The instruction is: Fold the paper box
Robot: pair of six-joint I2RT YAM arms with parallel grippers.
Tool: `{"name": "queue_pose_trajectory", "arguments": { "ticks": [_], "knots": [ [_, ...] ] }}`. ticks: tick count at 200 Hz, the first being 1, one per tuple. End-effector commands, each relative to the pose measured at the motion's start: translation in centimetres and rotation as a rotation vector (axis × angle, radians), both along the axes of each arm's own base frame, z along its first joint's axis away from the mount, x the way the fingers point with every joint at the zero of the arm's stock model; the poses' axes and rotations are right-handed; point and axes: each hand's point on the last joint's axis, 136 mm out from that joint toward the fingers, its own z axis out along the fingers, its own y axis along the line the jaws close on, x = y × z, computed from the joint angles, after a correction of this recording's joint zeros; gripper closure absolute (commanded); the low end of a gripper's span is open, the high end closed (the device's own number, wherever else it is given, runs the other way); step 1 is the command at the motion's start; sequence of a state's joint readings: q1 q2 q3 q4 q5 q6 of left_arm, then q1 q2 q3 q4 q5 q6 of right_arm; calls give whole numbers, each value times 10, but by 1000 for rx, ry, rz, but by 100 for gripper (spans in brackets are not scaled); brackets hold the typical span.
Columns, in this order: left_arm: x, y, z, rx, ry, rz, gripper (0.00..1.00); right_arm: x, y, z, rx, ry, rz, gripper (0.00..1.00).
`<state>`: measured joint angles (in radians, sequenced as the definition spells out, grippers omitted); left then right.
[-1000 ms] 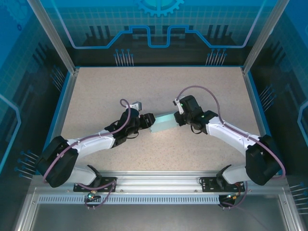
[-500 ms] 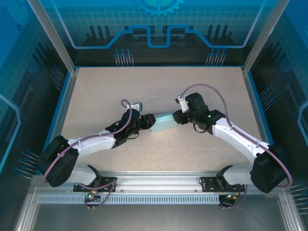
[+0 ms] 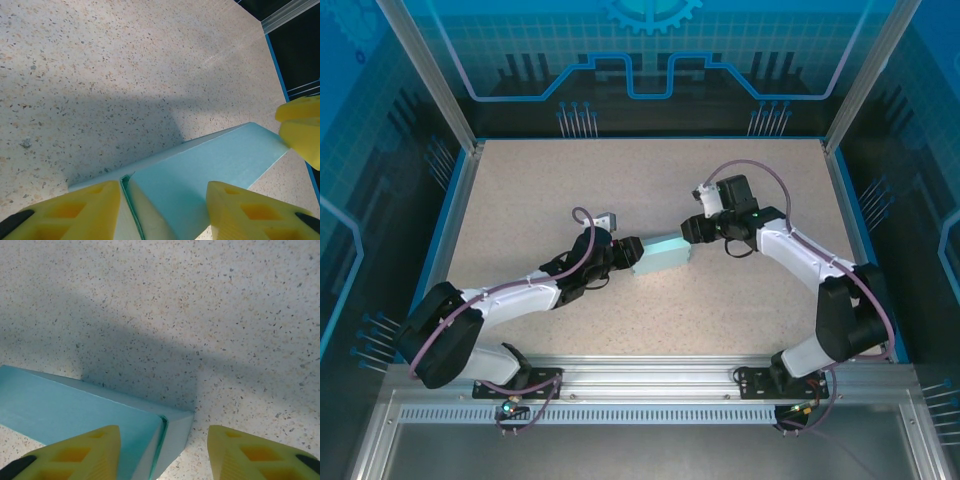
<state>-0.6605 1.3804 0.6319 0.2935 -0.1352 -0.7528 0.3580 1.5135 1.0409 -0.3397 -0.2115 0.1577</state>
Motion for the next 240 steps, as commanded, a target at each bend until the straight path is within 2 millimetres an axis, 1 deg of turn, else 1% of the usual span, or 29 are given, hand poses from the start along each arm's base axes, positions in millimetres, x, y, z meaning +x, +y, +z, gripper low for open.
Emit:
{"name": "queue_pose_trajectory", "arguments": {
  "ticks": [1, 35, 65, 111, 137, 149, 190, 209, 240],
  "knots": [
    [-12, 12, -33, 126, 87, -7, 50, 1, 5, 2, 48, 24, 16, 50],
    [-12, 11, -31, 120, 83, -9, 50, -5, 1, -11, 43, 51, 9, 51],
    [-12, 11, -30, 123, 81, -9, 50, -9, -3, -16, 41, 54, -5, 51],
    [-14, 14, -33, 129, 85, -4, 49, -18, -7, -30, 40, 74, -18, 52],
    [-15, 15, -32, 125, 82, -1, 49, -20, -7, -32, 46, 77, -19, 52],
    [-13, 15, -29, 124, 72, 0, 48, -20, -6, -32, 49, 77, -19, 53],
    [-11, 14, -21, 103, 58, 5, 43, -20, -6, -31, 49, 72, -21, 53],
    [-12, 14, -24, 92, 70, 4, 43, -21, -7, -32, 43, 71, -22, 53],
    [-18, 17, -37, 86, 105, 9, 47, -23, -9, -36, 41, 77, -25, 53]
  ]
}}
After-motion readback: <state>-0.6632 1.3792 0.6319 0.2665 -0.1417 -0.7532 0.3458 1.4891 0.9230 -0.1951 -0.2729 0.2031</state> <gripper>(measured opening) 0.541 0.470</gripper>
